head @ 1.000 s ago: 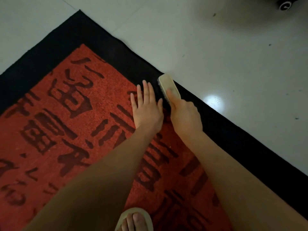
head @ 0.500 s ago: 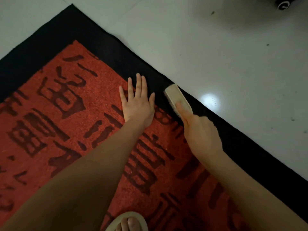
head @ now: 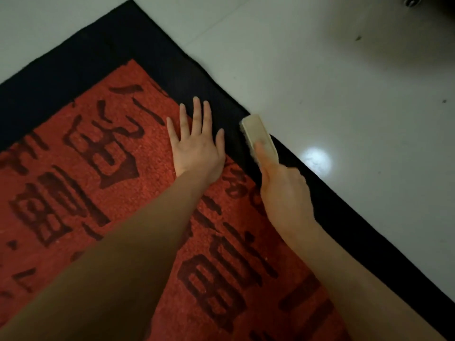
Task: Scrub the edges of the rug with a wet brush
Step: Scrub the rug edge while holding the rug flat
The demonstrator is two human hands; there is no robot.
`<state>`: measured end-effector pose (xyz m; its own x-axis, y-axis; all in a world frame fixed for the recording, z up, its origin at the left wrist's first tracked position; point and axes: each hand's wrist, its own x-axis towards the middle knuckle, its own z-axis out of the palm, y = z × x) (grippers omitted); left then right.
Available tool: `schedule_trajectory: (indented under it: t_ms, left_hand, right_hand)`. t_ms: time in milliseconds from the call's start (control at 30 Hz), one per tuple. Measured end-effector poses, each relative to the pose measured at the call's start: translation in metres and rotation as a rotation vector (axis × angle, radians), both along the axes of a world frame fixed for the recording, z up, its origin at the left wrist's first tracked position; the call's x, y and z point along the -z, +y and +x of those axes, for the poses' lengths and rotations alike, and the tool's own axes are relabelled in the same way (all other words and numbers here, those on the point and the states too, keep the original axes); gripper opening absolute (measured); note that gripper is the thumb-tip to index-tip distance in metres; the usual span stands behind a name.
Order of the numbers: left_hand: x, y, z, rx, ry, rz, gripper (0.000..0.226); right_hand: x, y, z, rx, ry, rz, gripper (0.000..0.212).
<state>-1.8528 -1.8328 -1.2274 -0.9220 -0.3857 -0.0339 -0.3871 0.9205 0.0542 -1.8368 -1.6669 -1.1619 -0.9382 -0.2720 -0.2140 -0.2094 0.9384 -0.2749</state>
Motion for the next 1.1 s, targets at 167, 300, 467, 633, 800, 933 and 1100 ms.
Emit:
schedule_trajectory:
  t_ms: [167, 300, 467, 633, 800, 933, 1100]
  left_hand:
    - [-0.001, -0.005, -0.005, -0.011, -0.054, -0.015, 0.066]
    - [0.001, -0.022, -0.023, -0.068, 0.011, 0.053, 0.061]
    - [0.002, -0.032, -0.031, -0.08, 0.038, 0.067, 0.058]
    - [0.001, -0.038, -0.031, -0.179, 0.289, 0.253, 0.057]
    - [-0.001, -0.042, -0.026, -0.145, 0.299, 0.311, 0.063]
    - [-0.005, -0.041, -0.026, -0.08, 0.18, 0.214, 0.067]
    - [-0.01, -0.052, -0.027, -0.035, 0.042, 0.207, 0.056]
  right_hand:
    - [0.017, -0.086, -0.065, -0.106, 0.001, -0.188, 0.051]
    - [0.013, -0.021, -0.021, -0.111, 0.011, -0.063, 0.06]
    - [0.01, -0.059, -0.085, -0.156, -0.015, -0.145, 0.055]
    - [-0.004, -0.028, -0.091, -0.358, -0.011, -0.157, 0.049]
    - [0.006, -0.028, -0.096, -0.341, -0.023, -0.002, 0.059]
    - [0.011, -0.053, -0.098, -0.211, 0.03, -0.103, 0.062]
    - [0.011, -0.039, -0.091, -0.278, 0.039, -0.043, 0.059]
